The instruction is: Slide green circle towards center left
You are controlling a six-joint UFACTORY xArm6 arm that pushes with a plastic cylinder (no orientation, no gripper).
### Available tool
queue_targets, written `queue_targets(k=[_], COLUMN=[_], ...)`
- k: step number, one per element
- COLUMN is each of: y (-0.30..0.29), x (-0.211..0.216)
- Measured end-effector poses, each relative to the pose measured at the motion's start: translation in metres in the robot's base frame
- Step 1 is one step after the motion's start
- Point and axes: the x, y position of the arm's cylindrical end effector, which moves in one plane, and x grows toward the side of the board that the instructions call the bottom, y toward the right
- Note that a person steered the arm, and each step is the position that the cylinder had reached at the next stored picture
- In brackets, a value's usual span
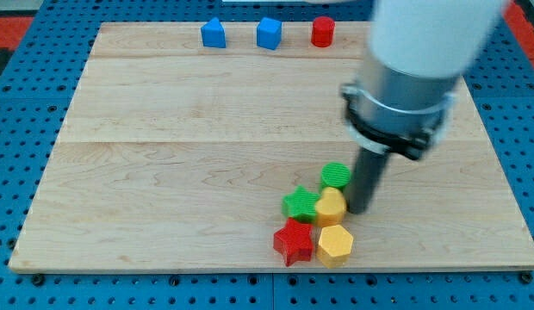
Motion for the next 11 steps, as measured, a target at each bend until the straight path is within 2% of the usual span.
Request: queue_targets(k=[2, 3, 4, 5, 6, 7, 8, 9, 10, 11], y=[-0.028, -0.008, -0.079, -0.141, -0.101, -0.169, -0.235, -0.237, -0.2, -0.245], x=[-0.051, -0.076, -0.123, -0.108, -0.07, -0.071, -0.125, -0.134, -0.06, -0.044])
